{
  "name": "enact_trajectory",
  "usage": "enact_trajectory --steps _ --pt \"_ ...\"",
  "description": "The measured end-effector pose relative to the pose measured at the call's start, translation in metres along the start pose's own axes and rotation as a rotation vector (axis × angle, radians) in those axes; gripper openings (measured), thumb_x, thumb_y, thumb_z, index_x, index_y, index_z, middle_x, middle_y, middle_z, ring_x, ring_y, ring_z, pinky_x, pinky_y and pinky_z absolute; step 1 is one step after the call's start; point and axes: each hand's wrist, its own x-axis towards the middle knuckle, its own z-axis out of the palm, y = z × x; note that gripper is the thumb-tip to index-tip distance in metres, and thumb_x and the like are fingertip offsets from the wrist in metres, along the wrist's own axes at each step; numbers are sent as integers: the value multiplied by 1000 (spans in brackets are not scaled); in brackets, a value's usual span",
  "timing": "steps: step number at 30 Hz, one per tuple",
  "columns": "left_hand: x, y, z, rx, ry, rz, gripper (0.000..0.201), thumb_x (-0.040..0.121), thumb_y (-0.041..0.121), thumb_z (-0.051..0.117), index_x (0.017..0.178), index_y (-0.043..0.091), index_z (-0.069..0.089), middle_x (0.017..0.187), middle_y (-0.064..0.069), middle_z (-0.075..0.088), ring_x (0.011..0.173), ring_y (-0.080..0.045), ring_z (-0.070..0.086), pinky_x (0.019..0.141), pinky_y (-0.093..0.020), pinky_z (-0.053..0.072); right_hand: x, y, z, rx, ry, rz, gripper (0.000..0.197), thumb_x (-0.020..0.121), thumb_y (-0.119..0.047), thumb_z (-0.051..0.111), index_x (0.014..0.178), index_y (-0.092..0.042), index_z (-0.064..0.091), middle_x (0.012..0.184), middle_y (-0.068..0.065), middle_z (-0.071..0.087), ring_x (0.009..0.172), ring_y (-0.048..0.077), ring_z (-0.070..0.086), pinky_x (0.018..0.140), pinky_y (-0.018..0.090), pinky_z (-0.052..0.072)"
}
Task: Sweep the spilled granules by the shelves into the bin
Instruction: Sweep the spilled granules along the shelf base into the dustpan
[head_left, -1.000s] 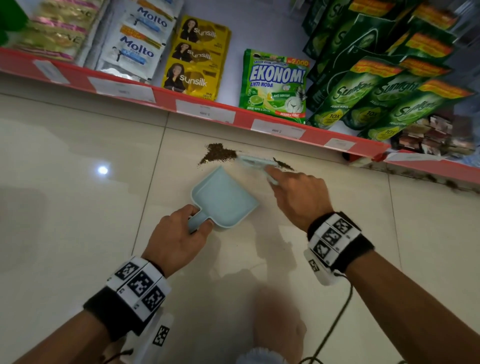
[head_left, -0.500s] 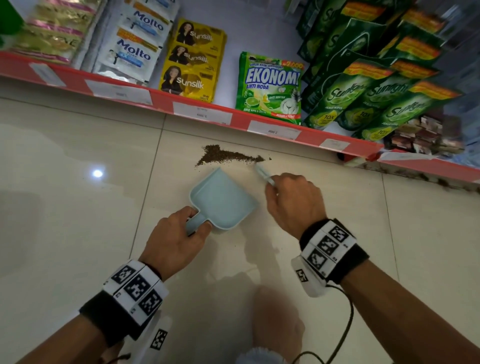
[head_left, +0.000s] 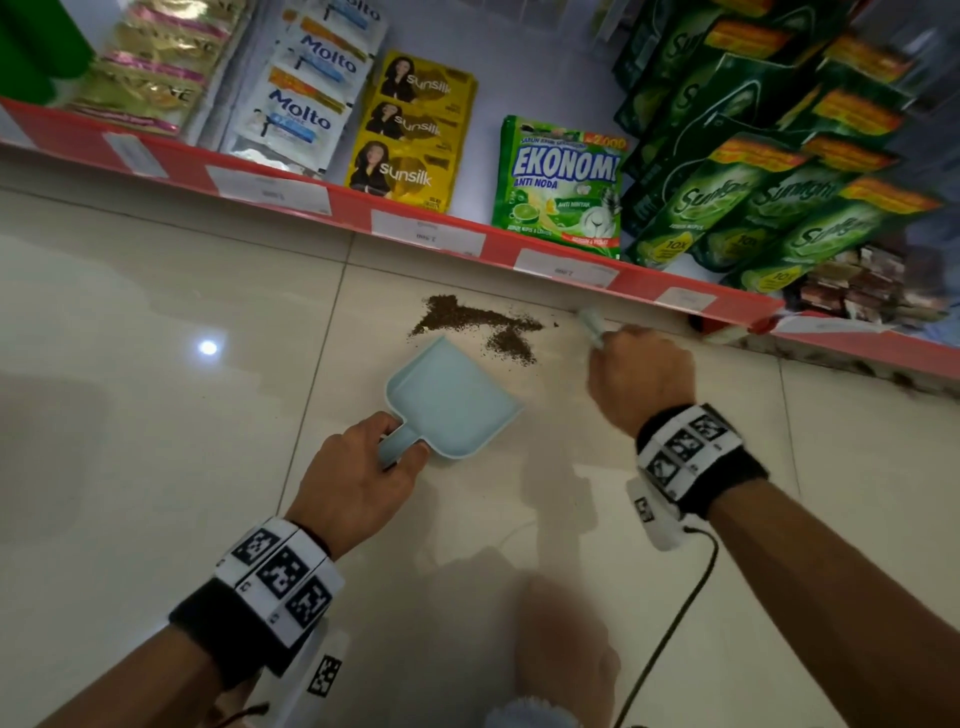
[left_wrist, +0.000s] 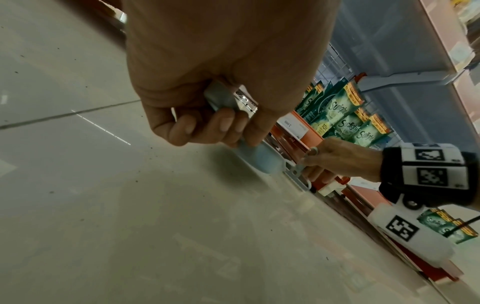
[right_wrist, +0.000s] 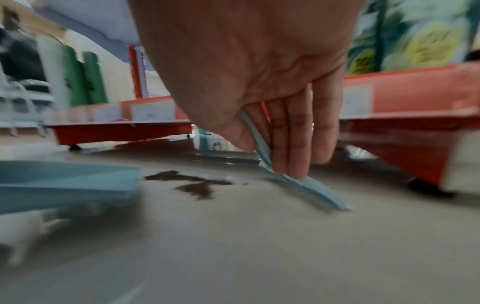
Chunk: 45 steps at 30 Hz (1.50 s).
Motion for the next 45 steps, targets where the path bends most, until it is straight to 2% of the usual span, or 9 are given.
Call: enact_trajectory --steps 4,8,12,16,20,28,33,38,45 --pt "1 1 0 -1 -2 9 23 89 39 63 85 17 60 69 3 64 63 -18 61 58 -30 46 -23 -35 -6 54 39 -133 27 97 -30 42 78 -17 54 74 -3 50 56 24 45 53 29 29" --pt "2 1 -3 -25 12 5 22 90 36 64 84 14 60 67 -1 64 64 -23 61 62 -35 49 -7 -27 -20 -20 139 -5 34 94 -34 45 64 -17 46 58 -4 40 50 23 45 53 28 31" --pt "3 1 -7 -23 37 4 23 90 36 63 84 14 60 69 -3 64 67 -25 61 65 -37 50 21 -14 -20 -129 67 47 21 94 -27 50 83 -14 62 80 9 65 76 32 67 60 30 36" --pt "2 2 -8 -38 37 14 23 90 35 63 83 13 59 69 -4 63 68 -28 62 65 -38 50 16 -32 -8 -22 -15 -186 22 96 -14 46 112 -9 60 75 5 51 52 20 50 51 25 35" --pt "-1 -3 -10 -32 38 7 23 90 35 63 81 15 58 67 -3 62 65 -26 59 63 -37 49 -12 -52 -9 51 2 -345 22 98 -23 44 94 -11 61 83 5 55 51 20 41 49 28 28" --pt "-1 -10 -9 -32 41 -9 24 90 35 63 78 16 56 60 3 57 56 -17 52 54 -28 38 23 -25 -16 54 78 -29 21 96 -16 50 86 -4 64 80 15 63 66 34 60 59 32 38" --pt "-1 -7 -6 -29 29 2 23 90 36 63 80 17 57 61 3 58 56 -15 54 51 -27 38 33 -51 0 151 -14 -264 26 95 -4 44 113 -2 63 100 12 67 67 25 54 69 35 55" --pt "-3 -11 -10 -51 42 -3 22 90 35 63 81 16 58 60 3 58 54 -16 52 53 -28 39 12 -60 -3 165 -2 -464 31 101 -24 36 114 -9 60 95 9 62 67 28 57 58 32 41" --pt "-4 -14 -6 -84 29 -33 22 90 36 63 78 20 55 62 4 57 57 -16 52 56 -29 41 33 -38 -11 73 80 -199 20 96 -14 46 86 -5 61 80 14 64 62 30 55 57 32 40"
